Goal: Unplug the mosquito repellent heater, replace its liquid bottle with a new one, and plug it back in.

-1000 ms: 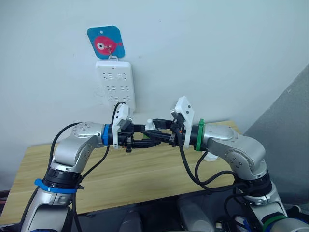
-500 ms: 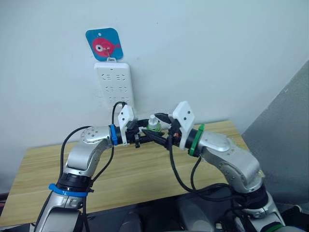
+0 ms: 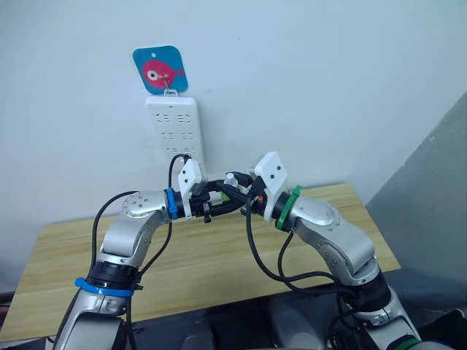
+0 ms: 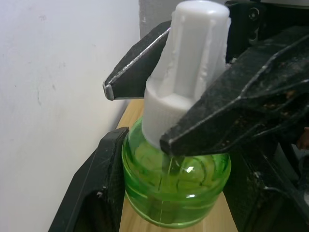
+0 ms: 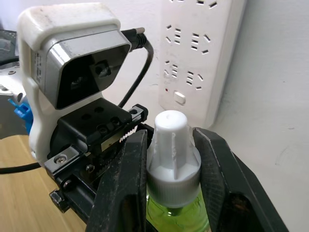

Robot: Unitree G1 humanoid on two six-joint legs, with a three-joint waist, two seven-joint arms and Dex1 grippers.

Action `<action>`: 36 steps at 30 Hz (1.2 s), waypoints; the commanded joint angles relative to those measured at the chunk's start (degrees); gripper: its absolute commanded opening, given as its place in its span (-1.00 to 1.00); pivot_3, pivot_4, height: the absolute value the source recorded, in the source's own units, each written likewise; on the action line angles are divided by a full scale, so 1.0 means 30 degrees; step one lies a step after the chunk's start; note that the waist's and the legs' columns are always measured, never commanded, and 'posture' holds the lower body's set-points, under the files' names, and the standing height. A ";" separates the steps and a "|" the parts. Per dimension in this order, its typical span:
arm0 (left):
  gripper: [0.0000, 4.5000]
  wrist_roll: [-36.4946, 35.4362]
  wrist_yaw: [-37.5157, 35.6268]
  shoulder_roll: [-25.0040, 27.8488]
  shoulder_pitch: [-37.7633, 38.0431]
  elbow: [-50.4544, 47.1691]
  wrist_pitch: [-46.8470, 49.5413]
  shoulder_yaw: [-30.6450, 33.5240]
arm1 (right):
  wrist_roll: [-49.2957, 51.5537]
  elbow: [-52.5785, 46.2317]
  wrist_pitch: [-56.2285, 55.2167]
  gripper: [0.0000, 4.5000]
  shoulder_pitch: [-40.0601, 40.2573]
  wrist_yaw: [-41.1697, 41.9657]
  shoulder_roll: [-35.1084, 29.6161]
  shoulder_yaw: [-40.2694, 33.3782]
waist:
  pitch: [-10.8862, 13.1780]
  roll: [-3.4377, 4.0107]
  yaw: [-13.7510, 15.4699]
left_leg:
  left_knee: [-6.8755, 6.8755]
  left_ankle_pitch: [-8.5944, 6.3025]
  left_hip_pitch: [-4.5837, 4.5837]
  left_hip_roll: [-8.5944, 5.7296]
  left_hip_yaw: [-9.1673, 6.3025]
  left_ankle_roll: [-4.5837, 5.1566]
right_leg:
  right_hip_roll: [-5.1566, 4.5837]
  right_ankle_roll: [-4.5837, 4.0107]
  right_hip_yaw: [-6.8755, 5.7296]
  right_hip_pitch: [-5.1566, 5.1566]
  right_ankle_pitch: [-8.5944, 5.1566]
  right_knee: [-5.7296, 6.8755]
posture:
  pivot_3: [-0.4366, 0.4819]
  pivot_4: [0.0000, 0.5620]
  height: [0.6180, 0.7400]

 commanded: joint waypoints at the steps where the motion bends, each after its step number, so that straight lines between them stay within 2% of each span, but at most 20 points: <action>1: 0.02 0.0022 -0.1315 0.0613 -0.0490 0.0397 -0.0984 0.0211 | 0.1828 0.0844 -0.1179 -0.52 -0.2012 0.6036 -0.1678 0.0539 | 0.0000 0.0000 0.0026 | 0.0001 0.0001 0.0000 -0.0001 -0.0004 -0.0001 | 0.0000 0.0000 -0.0006 0.0002 0.0000 -0.0001 | -0.45 -0.72 0.94; 3: 0.02 0.0008 -0.1833 0.0724 -0.0801 0.0704 -0.1167 0.0174 | 0.2723 0.1981 -0.0934 -0.52 -0.3296 0.9252 -0.2890 0.0605 | -0.0001 0.0000 0.0091 | 0.0003 0.0000 0.0002 -0.0013 -0.0006 0.0000 | -0.0004 -0.0001 -0.0013 0.0014 0.0000 -0.0008 | -0.44 -0.71 0.94; 5: 0.02 -0.0004 -0.2139 0.0794 -0.0907 0.0724 -0.1227 0.0106 | 0.2935 0.3048 -0.0699 -0.52 -0.4527 1.1212 -0.3709 0.0740 | -0.0001 -0.0001 0.0107 | 0.0006 0.0000 0.0002 -0.0015 -0.0008 0.0000 | -0.0007 0.0000 -0.0016 0.0023 -0.0001 -0.0017 | -0.44 -0.72 0.94; 9: 0.02 -0.0209 -0.1598 0.0541 -0.0865 0.0271 -0.0946 0.0182 | 0.3517 0.4006 0.0285 -0.52 -0.5832 1.1876 -0.3871 -0.0010 | -0.0014 -0.0003 0.0046 | 0.0000 -0.0001 0.0011 0.0010 -0.0021 0.0003 | 0.0007 -0.0012 -0.0025 0.0019 -0.0007 -0.0007 | -0.43 -0.74 0.94; 11: 0.02 -0.0448 -0.0922 0.0312 -0.0724 -0.0140 -0.0393 0.0315 | 0.3012 0.3748 -0.0225 -0.16 -0.5339 1.1013 -0.3741 -0.0462 | -0.0014 -0.0003 0.0052 | -0.0001 -0.0001 0.0008 0.0018 -0.0039 0.0002 | 0.0008 -0.0032 -0.0041 0.0017 -0.0018 0.0000 | -0.43 -0.74 0.94; 12: 0.02 -0.0490 -0.0651 0.0219 -0.0630 -0.0320 -0.0198 0.0304 | 0.2612 0.3558 -0.0623 -0.08 -0.4990 1.0464 -0.3708 -0.0635 | -0.0020 -0.0005 0.0065 | -0.0001 -0.0001 0.0005 0.0018 -0.0040 0.0002 | 0.0007 -0.0033 -0.0041 0.0016 -0.0019 0.0000 | -0.44 -0.75 0.94; 13: 0.02 -0.0497 -0.0317 0.0094 -0.0504 -0.0506 0.0020 0.0254 | 0.2161 0.3236 -0.1084 0.13 -0.4561 0.9821 -0.3658 -0.0789 | -0.0037 -0.0004 0.0079 | -0.0001 -0.0001 0.0005 0.0018 -0.0041 0.0002 | 0.0006 -0.0033 -0.0042 0.0017 -0.0019 0.0000 | -0.46 -0.76 0.94; 14: 0.02 -0.0472 0.0030 -0.0054 -0.0379 -0.0666 0.0135 0.0206 | 0.1756 0.2881 -0.1498 0.22 -0.4182 0.9121 -0.3524 -0.0952 | -0.0049 0.0003 0.0082 | 0.0001 -0.0002 0.0000 0.0017 -0.0042 0.0002 | 0.0004 -0.0033 -0.0042 0.0016 -0.0019 -0.0001 | -0.47 -0.76 0.94; 15: 0.02 -0.0475 0.0397 -0.0205 -0.0274 -0.0832 0.0319 0.0148 | 0.1624 0.2503 -0.1522 0.40 -0.3819 0.8380 -0.3302 -0.1218 | -0.0060 0.0002 0.0063 | 0.0000 -0.0002 0.0000 0.0014 -0.0040 0.0002 | -0.0001 -0.0033 -0.0038 0.0016 -0.0019 -0.0003 | -0.47 -0.76 0.94; 21: 0.02 -0.0122 0.2666 -0.1144 0.0070 -0.1247 0.0556 0.0284 | -0.0134 -0.0857 -0.1794 0.43 -0.0671 0.3655 -0.2468 -0.1977 | -0.0138 0.0001 0.0083 | 0.0007 0.0000 -0.0002 0.0010 -0.0035 -0.0002 | -0.0004 -0.0032 -0.0029 0.0015 -0.0020 0.0004 | -0.52 -0.76 0.94; 25: 0.02 -0.0084 0.3252 -0.1318 0.0091 -0.1274 0.0621 0.0294 | -0.0711 -0.1960 -0.0943 0.43 0.0663 0.0744 -0.0807 -0.1863 | -0.0279 0.0015 -0.0015 | 0.0001 0.0000 0.0006 0.0017 -0.0029 -0.0002 | 0.0007 -0.0031 -0.0023 0.0014 -0.0021 0.0007 | -0.54 -0.75 0.94; 30: 0.02 -0.0058 0.3377 -0.1399 -0.0006 -0.1247 0.0619 0.0160 | -0.1635 -0.1556 -0.0708 0.43 0.1022 -0.1200 0.0726 -0.0914 | -0.0330 0.0022 -0.0131 | 0.0001 0.0000 0.0009 0.0014 -0.0030 -0.0002 | 0.0016 -0.0033 -0.0021 0.0015 -0.0022 0.0008 | -0.54 -0.76 0.94; 34: 0.02 -0.0075 0.3425 -0.1410 -0.0084 -0.1335 0.0673 0.0073 | -0.2132 -0.0713 -0.1286 0.43 0.0817 -0.1756 0.1356 -0.0643 | -0.0337 0.0020 -0.0157 | -0.0002 0.0000 0.0007 0.0013 -0.0031 -0.0002 | 0.0014 -0.0035 -0.0023 0.0015 -0.0023 0.0004 | -0.53 -0.77 0.94; 36: 0.02 -0.0112 0.3420 -0.1374 -0.0104 -0.1409 0.0738 0.0086 | -0.2207 -0.0452 -0.1466 0.27 0.0724 -0.1815 0.1548 -0.0683 | -0.0338 0.0020 -0.0181 | -0.0003 0.0000 0.0006 0.0013 -0.0032 -0.0002 | 0.0014 -0.0035 -0.0025 0.0014 -0.0023 0.0005 | -0.53 -0.77 0.94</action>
